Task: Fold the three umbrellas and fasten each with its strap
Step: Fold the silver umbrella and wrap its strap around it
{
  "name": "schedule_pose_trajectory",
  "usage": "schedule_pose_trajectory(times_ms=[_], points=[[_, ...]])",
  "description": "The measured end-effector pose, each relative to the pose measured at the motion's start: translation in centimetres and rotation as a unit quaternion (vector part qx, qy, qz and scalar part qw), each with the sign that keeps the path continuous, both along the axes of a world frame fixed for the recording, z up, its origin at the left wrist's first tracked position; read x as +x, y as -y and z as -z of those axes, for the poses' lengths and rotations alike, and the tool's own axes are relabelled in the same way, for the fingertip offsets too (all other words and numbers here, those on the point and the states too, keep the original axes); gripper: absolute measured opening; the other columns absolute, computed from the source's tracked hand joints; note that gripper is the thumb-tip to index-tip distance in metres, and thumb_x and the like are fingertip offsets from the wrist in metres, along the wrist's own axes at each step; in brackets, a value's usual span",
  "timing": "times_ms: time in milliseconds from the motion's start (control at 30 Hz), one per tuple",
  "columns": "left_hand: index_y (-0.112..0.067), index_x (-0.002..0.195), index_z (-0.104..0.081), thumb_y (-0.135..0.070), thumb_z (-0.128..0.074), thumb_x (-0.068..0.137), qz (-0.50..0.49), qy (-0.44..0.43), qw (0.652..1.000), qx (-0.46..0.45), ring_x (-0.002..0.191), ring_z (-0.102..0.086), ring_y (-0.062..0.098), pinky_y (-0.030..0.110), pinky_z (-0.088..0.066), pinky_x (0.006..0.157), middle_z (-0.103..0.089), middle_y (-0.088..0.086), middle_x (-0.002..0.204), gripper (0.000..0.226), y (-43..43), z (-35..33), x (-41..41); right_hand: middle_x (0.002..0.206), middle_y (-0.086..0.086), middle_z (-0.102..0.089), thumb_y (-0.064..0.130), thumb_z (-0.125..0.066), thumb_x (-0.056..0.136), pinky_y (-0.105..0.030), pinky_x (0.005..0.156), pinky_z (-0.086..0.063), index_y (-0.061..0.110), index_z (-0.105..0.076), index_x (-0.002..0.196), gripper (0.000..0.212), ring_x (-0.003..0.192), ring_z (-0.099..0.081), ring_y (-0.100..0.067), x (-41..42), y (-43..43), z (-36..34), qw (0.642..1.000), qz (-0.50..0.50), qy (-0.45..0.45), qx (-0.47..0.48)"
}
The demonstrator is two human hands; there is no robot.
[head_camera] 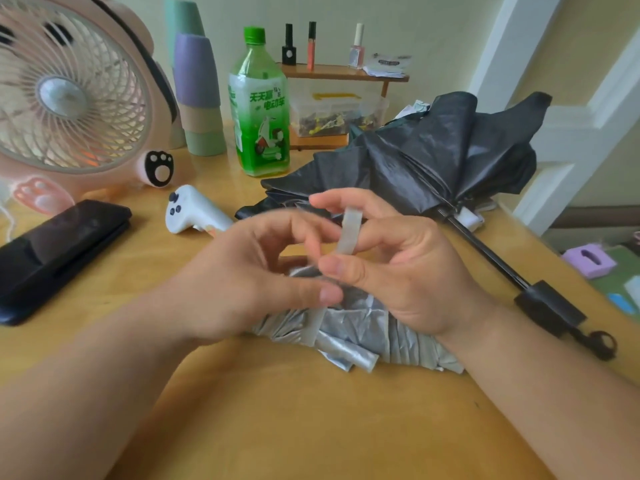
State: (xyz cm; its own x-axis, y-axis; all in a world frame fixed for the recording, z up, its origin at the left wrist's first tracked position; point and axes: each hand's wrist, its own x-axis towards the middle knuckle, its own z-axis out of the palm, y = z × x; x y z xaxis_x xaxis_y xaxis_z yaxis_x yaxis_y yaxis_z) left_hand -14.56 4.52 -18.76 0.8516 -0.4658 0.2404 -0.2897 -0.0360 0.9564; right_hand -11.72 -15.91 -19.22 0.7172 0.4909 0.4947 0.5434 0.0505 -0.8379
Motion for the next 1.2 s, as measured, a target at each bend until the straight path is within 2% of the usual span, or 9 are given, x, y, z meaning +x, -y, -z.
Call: schedule_pose_trajectory(times_ms=[133, 233, 333, 433, 500, 633, 733, 933, 1200], points=[[0.005, 0.083, -0.065, -0.002, -0.083, 0.074, -0.048, 0.036, 0.998, 0.001, 0.098, -0.071, 0.019, 0.026, -0.052, 0.093, -0.073, 0.003, 0.100, 0.021, 0.8, 0.4, -0.7, 0.136, -0.003, -0.063, 0.009, -0.078, 0.084, -0.032, 0.115, -0.040, 0.023, -0.074, 0.070, 0.020, 0.134, -0.055, -0.015, 0.0, 0.1, -0.3, 1.000, 0.009, -0.012, 0.004], [0.001, 0.102, -0.063, -0.011, -0.088, 0.074, -0.082, 0.019, 0.996, -0.025, 0.105, -0.071, 0.020, 0.038, -0.056, 0.097, -0.075, 0.002, 0.106, 0.039, 0.9, 0.3, -0.7, 0.136, -0.005, -0.062, 0.008, -0.077, 0.085, -0.040, 0.116, -0.042, 0.013, -0.076, 0.080, 0.007, 0.134, -0.055, -0.017, 0.0, 0.2, -0.1, 1.000, 0.018, 0.008, -0.006], [0.007, 0.095, -0.073, -0.007, -0.076, 0.083, -0.038, 0.046, 0.998, -0.030, 0.118, -0.067, 0.024, 0.034, -0.052, 0.102, -0.073, 0.008, 0.121, 0.019, 0.9, 0.2, -1.0, 0.137, -0.008, -0.062, 0.008, -0.077, 0.086, -0.041, 0.113, -0.045, 0.003, -0.078, 0.088, 0.005, 0.133, -0.055, -0.020, 0.1, 0.1, -0.1, 1.000, 0.012, 0.004, -0.008], [0.008, 0.082, -0.071, -0.007, -0.079, 0.079, -0.054, 0.017, 0.995, -0.081, 0.128, -0.060, 0.022, 0.030, -0.049, 0.103, -0.069, 0.006, 0.130, 0.018, 0.3, 0.3, -1.1, 0.143, -0.016, -0.057, 0.009, -0.070, 0.088, -0.042, 0.112, -0.045, 0.004, -0.069, 0.120, 0.032, 0.137, -0.053, -0.023, 0.6, 1.2, -1.0, 0.995, -0.071, -0.068, 0.002], [-0.002, 0.076, -0.076, -0.012, -0.080, 0.076, -0.038, -0.010, 0.992, -0.119, 0.132, -0.057, 0.022, 0.032, -0.048, 0.106, -0.066, 0.005, 0.133, 0.010, -0.2, 0.4, -0.9, 0.151, -0.022, -0.049, 0.009, -0.065, 0.085, -0.054, 0.118, -0.036, 0.000, -0.049, 0.141, 0.059, 0.145, -0.043, -0.033, 1.1, 2.4, -1.7, 0.983, -0.155, -0.081, -0.058], [-0.005, 0.081, -0.079, -0.011, -0.078, 0.078, 0.018, -0.002, 0.990, -0.141, 0.131, -0.058, 0.026, 0.033, -0.048, 0.106, -0.064, 0.008, 0.136, 0.006, -0.2, 0.3, -1.0, 0.165, -0.019, -0.027, -0.005, -0.066, 0.074, -0.059, 0.124, -0.022, -0.008, -0.025, 0.152, 0.088, 0.152, -0.029, -0.036, 1.4, 3.3, -2.0, 0.954, -0.213, -0.058, -0.202], [-0.010, 0.075, -0.080, -0.007, -0.076, 0.075, 0.030, -0.018, 0.987, -0.156, 0.130, -0.059, 0.020, 0.027, -0.050, 0.100, -0.063, 0.008, 0.138, 0.006, -0.3, 0.1, -1.0, 0.164, -0.015, -0.031, -0.022, -0.059, 0.070, -0.057, 0.125, -0.023, 0.001, -0.024, 0.156, 0.096, 0.154, -0.029, -0.028, 1.5, 3.8, -2.0, 0.943, -0.213, -0.084, -0.243], [-0.016, 0.081, -0.082, -0.019, -0.083, 0.077, 0.025, -0.012, 0.989, -0.142, 0.139, -0.050, 0.024, 0.034, -0.046, 0.109, -0.060, 0.007, 0.142, 0.005, -0.4, 0.3, -0.8, 0.162, -0.001, -0.038, -0.030, -0.060, 0.077, -0.050, 0.122, -0.034, 0.017, -0.025, 0.158, 0.100, 0.150, -0.038, -0.018, 1.4, 4.6, -1.7, 0.931, -0.201, -0.137, -0.273], [-0.011, 0.075, -0.079, -0.005, -0.074, 0.079, 0.020, -0.035, 0.988, -0.147, 0.135, -0.055, 0.020, 0.029, -0.047, 0.106, -0.062, 0.008, 0.140, 0.009, -0.5, 0.2, -0.7, 0.154, -0.020, -0.046, -0.023, -0.062, 0.075, -0.059, 0.117, -0.038, 0.004, -0.031, 0.154, 0.089, 0.144, -0.044, -0.036, 1.5, 4.4, -1.8, 0.953, -0.164, -0.154, -0.205]])
